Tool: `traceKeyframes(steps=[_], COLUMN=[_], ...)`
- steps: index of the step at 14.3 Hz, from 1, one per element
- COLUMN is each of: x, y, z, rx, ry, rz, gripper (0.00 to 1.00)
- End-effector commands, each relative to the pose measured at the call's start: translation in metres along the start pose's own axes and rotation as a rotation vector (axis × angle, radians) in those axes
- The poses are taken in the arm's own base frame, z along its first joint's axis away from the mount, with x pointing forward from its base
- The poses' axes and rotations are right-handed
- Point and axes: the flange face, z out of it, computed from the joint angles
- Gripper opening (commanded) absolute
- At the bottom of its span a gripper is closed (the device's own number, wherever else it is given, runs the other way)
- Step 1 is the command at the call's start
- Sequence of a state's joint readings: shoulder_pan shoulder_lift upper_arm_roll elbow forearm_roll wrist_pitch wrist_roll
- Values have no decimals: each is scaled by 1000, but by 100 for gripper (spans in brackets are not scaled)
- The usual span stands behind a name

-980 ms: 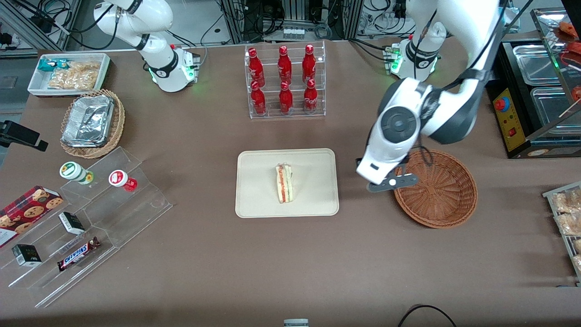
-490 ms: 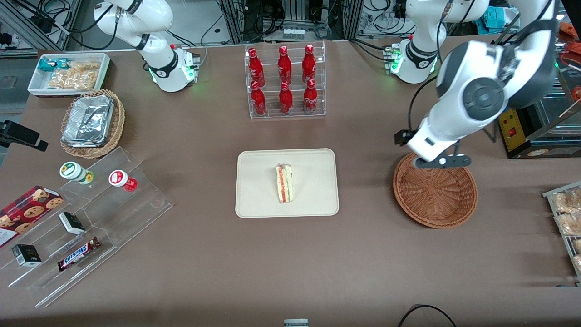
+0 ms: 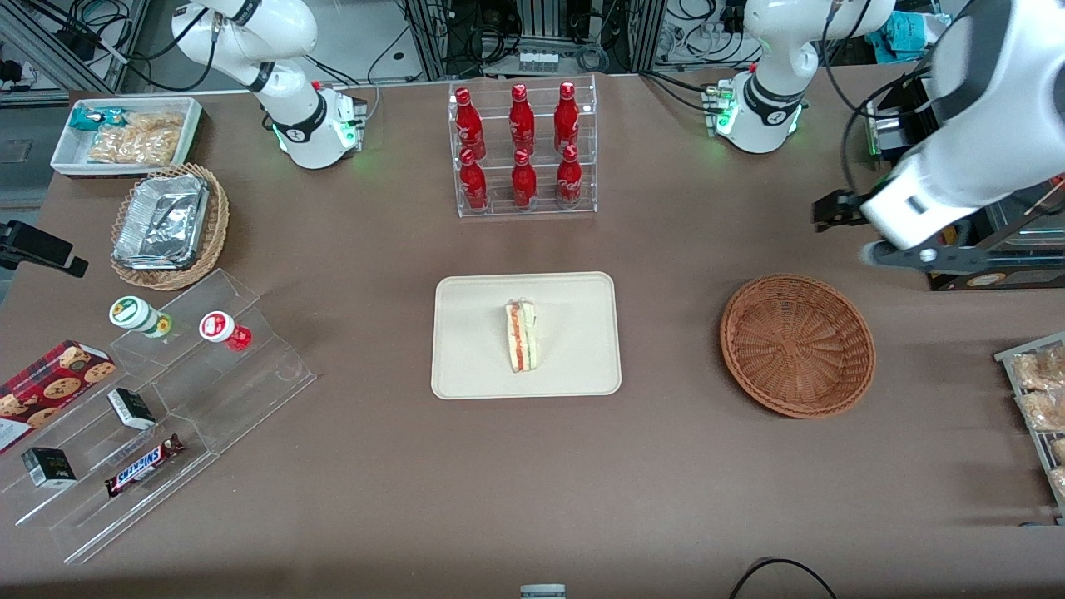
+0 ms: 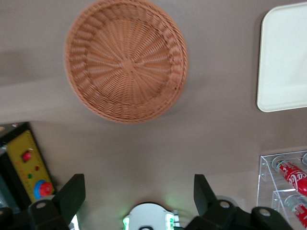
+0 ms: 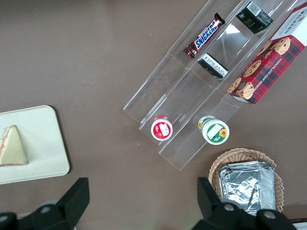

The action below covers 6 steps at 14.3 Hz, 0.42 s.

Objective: Place sandwich from basket to tray

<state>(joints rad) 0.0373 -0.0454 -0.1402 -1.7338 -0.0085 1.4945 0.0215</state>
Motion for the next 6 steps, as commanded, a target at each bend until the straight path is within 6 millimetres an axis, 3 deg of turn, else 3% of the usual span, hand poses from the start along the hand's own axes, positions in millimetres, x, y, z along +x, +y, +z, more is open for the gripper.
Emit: traceKeyframes(steps=[1, 3, 6], x=[-6, -9, -9], y=[-26, -49, -51], z=[-31, -46, -47], rx=[-13, -25, -22], ry=[52, 89, 92], rz=[-9, -48, -53], gripper=[100, 100, 100])
